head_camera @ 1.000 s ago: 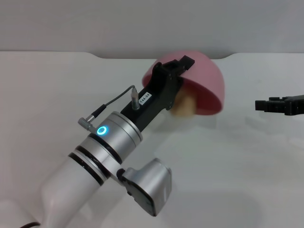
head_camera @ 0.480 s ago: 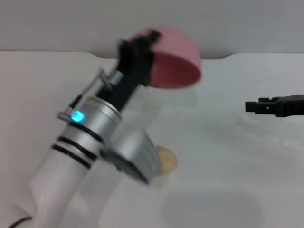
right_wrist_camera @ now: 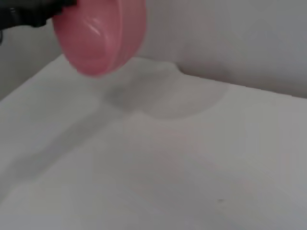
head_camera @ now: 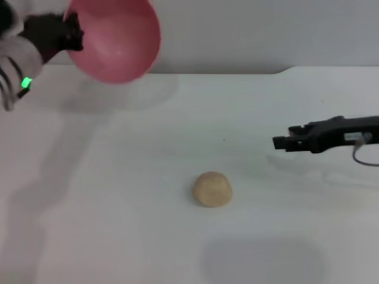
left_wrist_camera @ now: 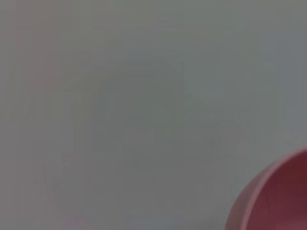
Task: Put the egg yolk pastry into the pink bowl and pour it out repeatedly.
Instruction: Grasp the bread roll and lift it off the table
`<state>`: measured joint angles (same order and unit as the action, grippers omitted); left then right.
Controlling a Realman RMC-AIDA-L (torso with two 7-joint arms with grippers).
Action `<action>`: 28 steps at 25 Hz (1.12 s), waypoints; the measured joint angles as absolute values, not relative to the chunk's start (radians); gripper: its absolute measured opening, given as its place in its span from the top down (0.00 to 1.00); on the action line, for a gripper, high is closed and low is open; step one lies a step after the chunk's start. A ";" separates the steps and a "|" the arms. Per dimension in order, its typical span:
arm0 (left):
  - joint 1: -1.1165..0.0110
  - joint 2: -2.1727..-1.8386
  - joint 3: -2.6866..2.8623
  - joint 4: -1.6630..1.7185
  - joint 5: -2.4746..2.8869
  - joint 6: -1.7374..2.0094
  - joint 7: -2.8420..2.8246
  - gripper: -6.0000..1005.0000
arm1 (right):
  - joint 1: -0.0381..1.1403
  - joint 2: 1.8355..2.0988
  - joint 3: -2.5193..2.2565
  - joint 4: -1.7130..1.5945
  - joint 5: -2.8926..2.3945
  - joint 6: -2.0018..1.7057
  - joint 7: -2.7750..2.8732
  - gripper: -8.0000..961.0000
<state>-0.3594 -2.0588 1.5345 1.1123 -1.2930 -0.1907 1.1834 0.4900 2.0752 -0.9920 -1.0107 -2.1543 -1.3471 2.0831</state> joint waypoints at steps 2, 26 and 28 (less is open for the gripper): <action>-0.452 -2.056 1.302 1.005 -1.289 -0.507 1.144 0.99 | 0.504 2.075 -1.034 -1.010 -2.154 -1.333 2.083 0.41; -0.418 -2.016 0.885 1.284 -0.813 -1.443 0.758 0.99 | 0.707 2.078 -1.671 -0.992 -2.195 -1.146 2.058 0.41; -0.416 -2.016 0.885 1.283 -0.805 -1.461 0.758 0.99 | 0.707 2.079 -1.691 -0.976 -2.196 -1.129 2.059 0.41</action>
